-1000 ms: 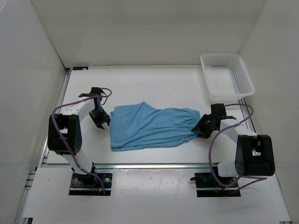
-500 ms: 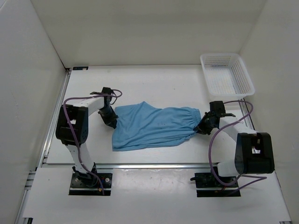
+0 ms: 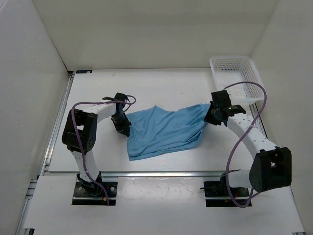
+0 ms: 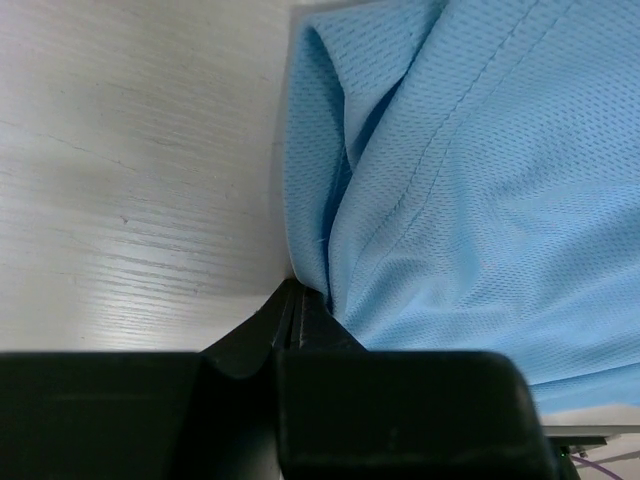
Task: Fold and stack the shorts
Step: Fold the shorts
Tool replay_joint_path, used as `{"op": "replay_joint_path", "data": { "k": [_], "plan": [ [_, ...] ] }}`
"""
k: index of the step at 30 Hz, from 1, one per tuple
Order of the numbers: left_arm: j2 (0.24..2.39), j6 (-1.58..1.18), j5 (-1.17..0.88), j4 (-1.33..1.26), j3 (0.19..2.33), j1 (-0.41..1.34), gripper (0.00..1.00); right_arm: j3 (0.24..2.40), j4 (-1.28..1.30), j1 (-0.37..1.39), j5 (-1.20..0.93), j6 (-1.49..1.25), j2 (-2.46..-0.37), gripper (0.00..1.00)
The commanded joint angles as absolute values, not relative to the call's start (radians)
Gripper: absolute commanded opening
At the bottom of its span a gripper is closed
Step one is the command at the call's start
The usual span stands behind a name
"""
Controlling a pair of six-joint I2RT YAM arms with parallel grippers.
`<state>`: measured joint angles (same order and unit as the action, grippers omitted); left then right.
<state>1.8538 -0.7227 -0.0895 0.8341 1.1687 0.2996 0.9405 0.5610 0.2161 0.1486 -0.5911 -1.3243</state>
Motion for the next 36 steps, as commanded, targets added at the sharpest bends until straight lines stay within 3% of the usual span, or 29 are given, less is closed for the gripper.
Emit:
{"op": "replay_joint_path", "data": {
  "k": [1, 13, 19, 31, 32, 33, 34, 36],
  "plan": [
    [1.847, -0.729, -0.075, 0.795, 1.166, 0.304, 0.10, 1.038, 0.621, 0.316, 0.288, -0.541, -1.289, 0.00],
    [1.875, -0.696, -0.077, 0.795, 1.161, 0.249, 0.10, 1.290, 0.664, 0.676, 0.462, -0.532, -1.436, 0.00],
    [1.884, -0.687, -0.095, 0.795, 1.161, 0.249, 0.10, 1.482, 0.716, 0.897, 0.581, -0.488, -1.632, 0.00],
    [1.884, -0.687, -0.095, 0.795, 1.170, 0.239, 0.10, 1.808, 0.726, 1.143, 0.551, -0.394, -1.962, 0.00],
    [1.869, -0.677, -0.095, 0.795, 1.170, 0.227, 0.12, 1.828, 0.726, 1.156, 0.529, -0.381, -1.974, 0.06],
    [1.856, -0.664, -0.107, 0.805, 1.170, 0.212, 0.18, 1.841, 0.726, 1.157, 0.509, -0.371, -1.974, 0.26],
    [1.842, -0.664, -0.107, 0.824, 1.170, 0.201, 0.24, 1.841, 0.706, 1.167, 0.490, -0.371, -1.959, 0.71],
    [1.780, -0.652, -0.095, 0.851, 1.170, 0.160, 0.46, 1.781, 0.596, 1.167, 0.427, -0.339, -1.865, 0.82]
  ]
}}
